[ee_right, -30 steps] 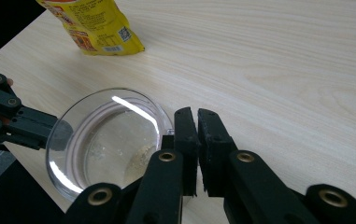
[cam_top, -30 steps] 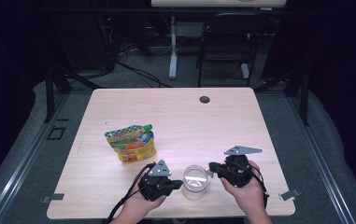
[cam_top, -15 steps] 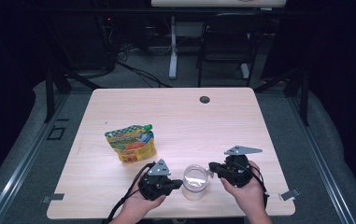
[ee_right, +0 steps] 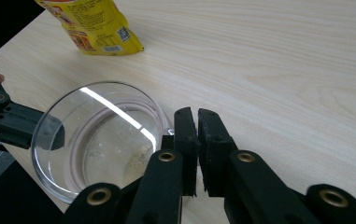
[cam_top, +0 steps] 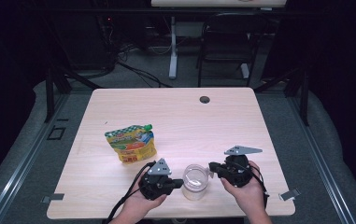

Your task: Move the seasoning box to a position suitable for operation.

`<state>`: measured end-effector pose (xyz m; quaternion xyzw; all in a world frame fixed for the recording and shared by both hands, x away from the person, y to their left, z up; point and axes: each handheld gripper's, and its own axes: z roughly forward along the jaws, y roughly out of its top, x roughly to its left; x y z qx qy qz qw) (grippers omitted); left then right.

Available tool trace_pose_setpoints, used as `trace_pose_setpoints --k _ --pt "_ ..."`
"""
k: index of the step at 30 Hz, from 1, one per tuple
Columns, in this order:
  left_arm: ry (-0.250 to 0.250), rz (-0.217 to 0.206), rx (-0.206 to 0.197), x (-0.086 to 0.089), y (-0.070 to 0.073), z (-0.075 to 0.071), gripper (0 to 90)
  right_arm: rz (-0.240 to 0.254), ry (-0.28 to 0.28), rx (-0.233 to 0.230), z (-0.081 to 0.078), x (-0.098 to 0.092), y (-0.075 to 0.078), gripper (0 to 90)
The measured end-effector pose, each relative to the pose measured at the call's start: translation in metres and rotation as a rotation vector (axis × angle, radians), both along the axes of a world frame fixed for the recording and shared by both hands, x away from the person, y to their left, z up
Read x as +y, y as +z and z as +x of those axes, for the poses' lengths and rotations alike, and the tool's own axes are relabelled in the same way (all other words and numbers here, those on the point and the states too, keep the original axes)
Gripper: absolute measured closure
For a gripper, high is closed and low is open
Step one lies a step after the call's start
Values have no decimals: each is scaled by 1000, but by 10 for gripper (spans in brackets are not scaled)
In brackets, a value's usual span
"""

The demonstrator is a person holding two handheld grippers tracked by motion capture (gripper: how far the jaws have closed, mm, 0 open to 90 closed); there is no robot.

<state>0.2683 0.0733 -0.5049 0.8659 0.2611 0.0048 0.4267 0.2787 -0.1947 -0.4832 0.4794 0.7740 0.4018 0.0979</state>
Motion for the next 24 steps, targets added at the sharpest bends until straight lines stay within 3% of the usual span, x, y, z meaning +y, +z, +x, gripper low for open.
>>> trace_pose_setpoints --k 16,24 --pt "-4 9 -18 -6 10 2 900 -23 7 5 -2 1 2 839" --pt "-10 8 -25 -10 16 4 900 -24 16 10 -12 -8 4 818"
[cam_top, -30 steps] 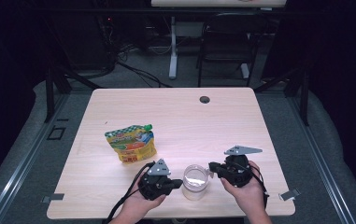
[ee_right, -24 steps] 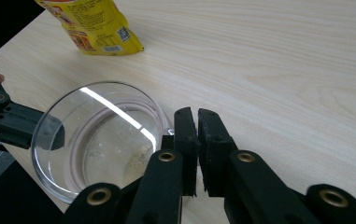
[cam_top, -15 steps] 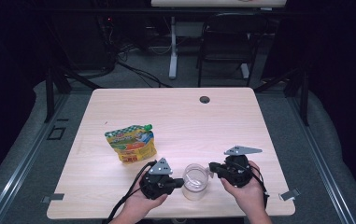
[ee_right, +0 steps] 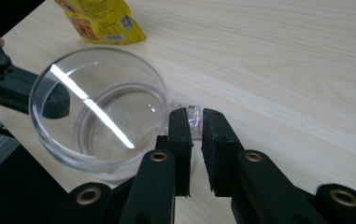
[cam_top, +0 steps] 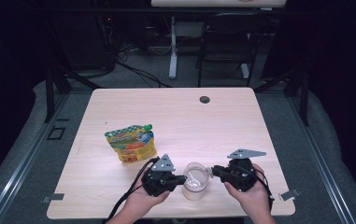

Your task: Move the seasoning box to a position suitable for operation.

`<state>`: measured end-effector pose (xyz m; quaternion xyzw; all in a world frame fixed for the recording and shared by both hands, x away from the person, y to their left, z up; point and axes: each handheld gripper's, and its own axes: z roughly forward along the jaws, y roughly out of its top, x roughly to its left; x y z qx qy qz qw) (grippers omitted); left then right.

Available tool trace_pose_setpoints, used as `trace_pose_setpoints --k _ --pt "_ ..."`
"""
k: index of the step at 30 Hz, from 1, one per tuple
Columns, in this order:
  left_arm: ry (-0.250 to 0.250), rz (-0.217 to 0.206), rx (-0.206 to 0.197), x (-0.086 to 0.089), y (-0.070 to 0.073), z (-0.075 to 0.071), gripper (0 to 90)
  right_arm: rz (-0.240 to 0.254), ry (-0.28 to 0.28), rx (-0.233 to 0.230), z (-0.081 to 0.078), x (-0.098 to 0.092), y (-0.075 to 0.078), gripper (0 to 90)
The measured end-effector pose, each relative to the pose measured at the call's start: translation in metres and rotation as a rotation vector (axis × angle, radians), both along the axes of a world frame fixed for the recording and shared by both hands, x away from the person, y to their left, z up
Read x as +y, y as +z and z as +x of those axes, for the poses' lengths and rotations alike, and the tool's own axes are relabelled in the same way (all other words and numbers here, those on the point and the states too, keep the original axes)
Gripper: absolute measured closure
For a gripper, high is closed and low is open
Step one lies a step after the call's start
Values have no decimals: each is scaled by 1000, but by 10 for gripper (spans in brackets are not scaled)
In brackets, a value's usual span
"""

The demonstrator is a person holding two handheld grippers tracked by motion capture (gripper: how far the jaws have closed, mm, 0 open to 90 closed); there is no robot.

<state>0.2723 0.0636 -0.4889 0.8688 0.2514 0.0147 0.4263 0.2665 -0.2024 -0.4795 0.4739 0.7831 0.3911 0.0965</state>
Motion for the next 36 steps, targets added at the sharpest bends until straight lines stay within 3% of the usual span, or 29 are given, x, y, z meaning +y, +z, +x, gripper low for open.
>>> trace_pose_setpoints --k 16,36 --pt "-1 6 -20 -4 11 2 900 -26 59 -8 -25 1 -9 769" --pt "-5 2 -27 -7 13 2 900 -21 77 -11 -31 9 -14 720"
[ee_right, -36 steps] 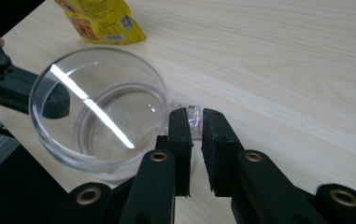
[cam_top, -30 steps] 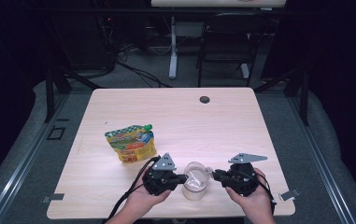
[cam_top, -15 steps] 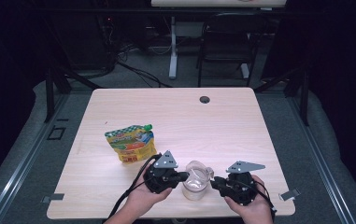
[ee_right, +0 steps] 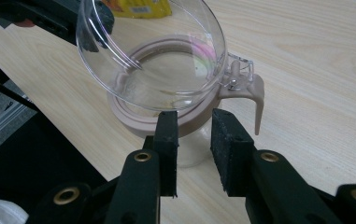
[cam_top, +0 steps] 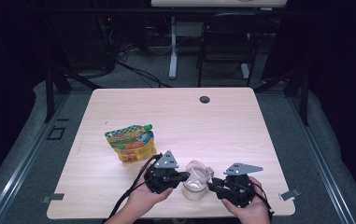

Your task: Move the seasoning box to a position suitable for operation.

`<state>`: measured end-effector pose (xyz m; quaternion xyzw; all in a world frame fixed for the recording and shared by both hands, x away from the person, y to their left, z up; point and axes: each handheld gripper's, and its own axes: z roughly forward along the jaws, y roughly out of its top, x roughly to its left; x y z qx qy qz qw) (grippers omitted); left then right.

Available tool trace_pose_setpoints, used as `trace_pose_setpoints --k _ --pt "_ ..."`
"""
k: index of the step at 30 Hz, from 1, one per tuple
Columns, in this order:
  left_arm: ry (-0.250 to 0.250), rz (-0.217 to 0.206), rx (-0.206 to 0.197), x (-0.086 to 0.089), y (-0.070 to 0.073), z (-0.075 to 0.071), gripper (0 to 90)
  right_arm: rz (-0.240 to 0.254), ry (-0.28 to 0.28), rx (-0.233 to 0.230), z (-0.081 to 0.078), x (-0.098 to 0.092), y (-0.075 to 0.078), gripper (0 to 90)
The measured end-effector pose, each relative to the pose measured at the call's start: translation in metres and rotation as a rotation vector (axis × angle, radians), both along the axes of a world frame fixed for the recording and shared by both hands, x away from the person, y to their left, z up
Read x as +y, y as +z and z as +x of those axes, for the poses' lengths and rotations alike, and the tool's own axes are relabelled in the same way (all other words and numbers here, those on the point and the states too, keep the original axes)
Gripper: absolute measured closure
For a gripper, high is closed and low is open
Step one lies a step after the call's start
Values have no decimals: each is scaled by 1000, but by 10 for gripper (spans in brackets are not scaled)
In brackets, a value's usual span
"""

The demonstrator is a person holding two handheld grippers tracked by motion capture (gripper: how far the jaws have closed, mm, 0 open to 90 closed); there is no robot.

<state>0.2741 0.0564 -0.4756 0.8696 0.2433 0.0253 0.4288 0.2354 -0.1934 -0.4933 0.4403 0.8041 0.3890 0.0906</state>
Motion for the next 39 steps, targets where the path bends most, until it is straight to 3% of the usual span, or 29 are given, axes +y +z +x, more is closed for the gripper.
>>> trace_pose_setpoints --k 20,24,39 --pt "14 5 31 2 -17 0 900 -3 1 -11 1 -1 2 700" --pt "10 11 32 2 -19 0 900 17 -7 -19 0 0 3 696" --pt "10 10 29 2 -20 0 900 12 -3 -28 2 0 6 641"
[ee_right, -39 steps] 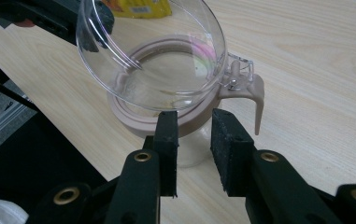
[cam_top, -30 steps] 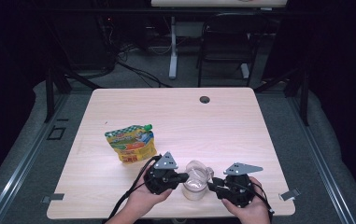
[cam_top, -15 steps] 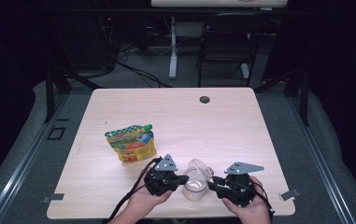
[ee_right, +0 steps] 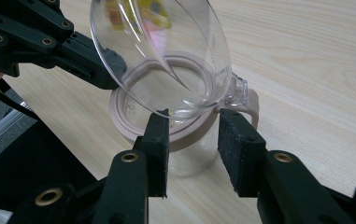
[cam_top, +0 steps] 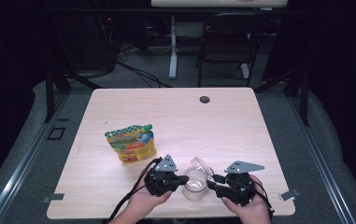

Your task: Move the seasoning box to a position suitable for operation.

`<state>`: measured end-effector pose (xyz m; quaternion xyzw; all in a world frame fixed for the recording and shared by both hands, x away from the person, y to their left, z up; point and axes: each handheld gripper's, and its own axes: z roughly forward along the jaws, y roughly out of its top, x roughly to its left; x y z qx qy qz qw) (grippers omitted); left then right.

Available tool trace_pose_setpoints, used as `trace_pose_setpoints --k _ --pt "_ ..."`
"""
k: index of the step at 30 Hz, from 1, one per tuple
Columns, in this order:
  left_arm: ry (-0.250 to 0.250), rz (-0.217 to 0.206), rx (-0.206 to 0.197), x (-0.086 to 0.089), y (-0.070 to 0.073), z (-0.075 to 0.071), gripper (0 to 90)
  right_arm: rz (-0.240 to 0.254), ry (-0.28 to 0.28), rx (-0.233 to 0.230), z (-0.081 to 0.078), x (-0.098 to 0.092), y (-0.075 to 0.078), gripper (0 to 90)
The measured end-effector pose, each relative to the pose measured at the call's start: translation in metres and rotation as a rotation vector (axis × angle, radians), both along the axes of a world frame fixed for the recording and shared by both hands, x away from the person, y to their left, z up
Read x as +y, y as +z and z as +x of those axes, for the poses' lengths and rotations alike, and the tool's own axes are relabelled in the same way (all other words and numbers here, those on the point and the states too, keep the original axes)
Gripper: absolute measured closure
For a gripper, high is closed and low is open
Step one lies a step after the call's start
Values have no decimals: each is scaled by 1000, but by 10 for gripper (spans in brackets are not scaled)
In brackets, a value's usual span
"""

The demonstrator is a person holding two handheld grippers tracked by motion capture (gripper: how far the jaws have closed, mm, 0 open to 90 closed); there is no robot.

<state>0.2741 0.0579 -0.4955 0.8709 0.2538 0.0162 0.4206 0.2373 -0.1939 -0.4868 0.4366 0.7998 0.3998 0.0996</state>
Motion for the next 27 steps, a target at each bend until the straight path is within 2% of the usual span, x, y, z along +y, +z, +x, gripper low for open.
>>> trace_pose_setpoints --k 4,13,18,27 --pt "-1 -1 2 0 0 0 900 15 -10 -24 0 0 1 618" --pt "0 -1 7 0 0 1 900 28 -17 -38 1 -3 5 619" --pt "-1 -2 5 0 0 0 900 19 -18 -33 2 -5 5 628" --pt "-2 -2 6 0 0 1 900 35 -41 -30 5 -11 3 641"
